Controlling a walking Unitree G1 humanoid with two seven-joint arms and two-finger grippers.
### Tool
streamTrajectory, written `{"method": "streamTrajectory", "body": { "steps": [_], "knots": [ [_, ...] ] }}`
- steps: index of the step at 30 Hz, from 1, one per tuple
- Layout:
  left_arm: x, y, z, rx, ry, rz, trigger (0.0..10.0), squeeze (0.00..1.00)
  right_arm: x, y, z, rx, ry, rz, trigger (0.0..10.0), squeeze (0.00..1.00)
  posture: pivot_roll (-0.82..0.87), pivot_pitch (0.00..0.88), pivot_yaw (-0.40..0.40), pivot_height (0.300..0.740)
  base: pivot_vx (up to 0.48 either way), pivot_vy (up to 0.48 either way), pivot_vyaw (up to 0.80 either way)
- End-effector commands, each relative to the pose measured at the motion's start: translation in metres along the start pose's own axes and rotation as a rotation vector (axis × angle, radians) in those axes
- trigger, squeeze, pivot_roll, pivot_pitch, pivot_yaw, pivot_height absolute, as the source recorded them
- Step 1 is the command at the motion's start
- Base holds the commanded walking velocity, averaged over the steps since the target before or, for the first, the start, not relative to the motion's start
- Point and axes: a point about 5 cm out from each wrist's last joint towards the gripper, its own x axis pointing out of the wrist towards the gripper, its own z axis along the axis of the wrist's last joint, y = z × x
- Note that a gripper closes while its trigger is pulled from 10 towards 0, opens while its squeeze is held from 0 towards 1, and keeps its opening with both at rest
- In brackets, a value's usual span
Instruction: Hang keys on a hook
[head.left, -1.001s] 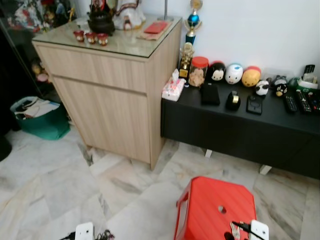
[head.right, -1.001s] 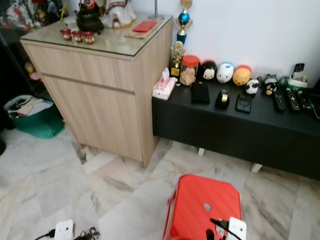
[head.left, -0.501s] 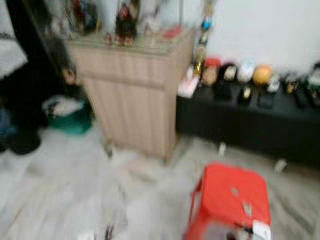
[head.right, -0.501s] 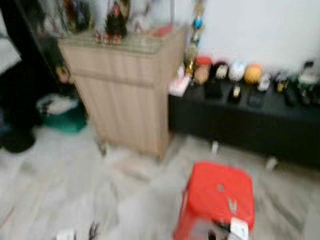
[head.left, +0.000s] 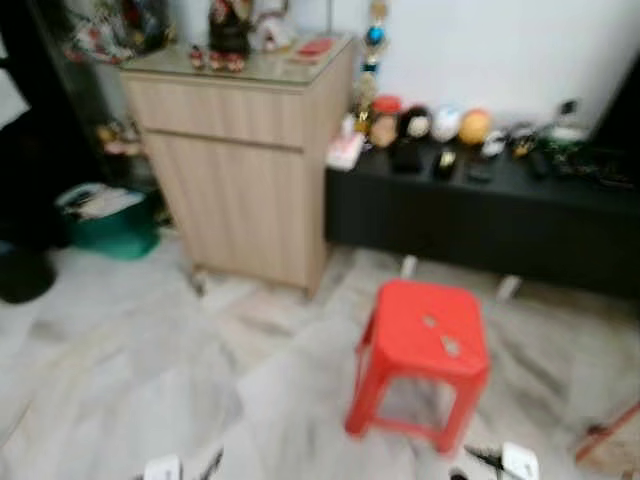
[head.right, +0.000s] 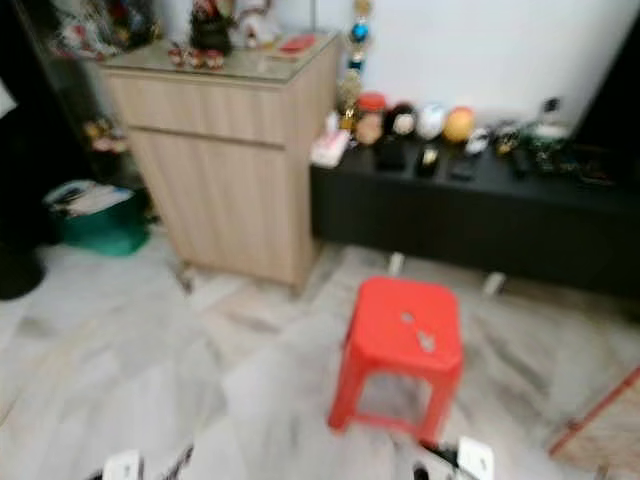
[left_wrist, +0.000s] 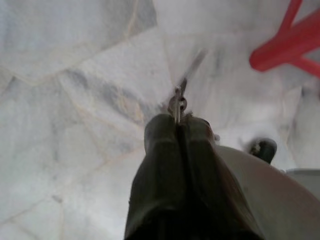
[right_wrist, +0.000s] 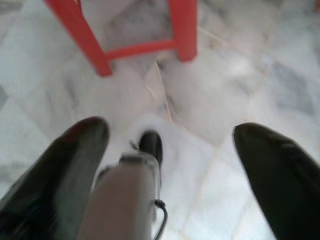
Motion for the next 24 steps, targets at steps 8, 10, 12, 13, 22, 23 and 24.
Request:
{"method": "streamTrajectory", "body": {
  "steps": [8,10,12,13,22,23,24],
  "knots": [
    [-0.002,-0.007,-0.009,-0.017,0.022,-0.011,10.0,0.0,0.002,0.002,0.011,-0.013,-0.02,0.006,10.0,0.0,0.02,0.0,-0.034,0.74,-0.338,0.0,0.0],
    [-0.001,-0.01,-0.01,-0.015,0.027,-0.014,10.0,0.0,0.002,0.002,0.011,-0.008,-0.023,0.006,10.0,0.0,0.01,0.0,-0.033,0.74,-0.337,0.0,0.0],
    [0.0,-0.013,-0.01,-0.015,0.028,-0.016,10.0,0.0,0.002,0.002,0.012,-0.007,-0.024,0.005,10.0,0.0,0.01,0.0,-0.034,0.74,-0.315,0.0,0.0],
    [0.0,-0.015,-0.01,-0.016,0.029,-0.015,10.0,0.0,0.002,0.002,0.012,-0.005,-0.025,0.005,10.0,0.0,0.01,0.0,-0.034,0.74,0.0,0.0,0.0],
    [0.003,-0.025,-0.008,-0.017,0.035,-0.015,10.0,0.0,0.002,0.002,0.013,-0.014,-0.026,0.004,10.0,0.0,0.01,0.0,-0.038,0.74,0.0,0.0,0.0],
    [0.003,-0.026,-0.008,-0.018,0.037,-0.015,10.0,0.0,0.002,0.002,0.013,-0.015,-0.028,0.003,10.0,0.0,0.01,0.0,-0.038,0.74,0.0,0.0,0.0],
    [0.003,-0.026,-0.008,-0.018,0.038,-0.016,10.0,0.0,0.002,0.002,0.013,-0.015,-0.029,0.002,10.0,0.0,0.01,0.0,-0.038,0.74,0.0,0.0,0.0]
  ]
}}
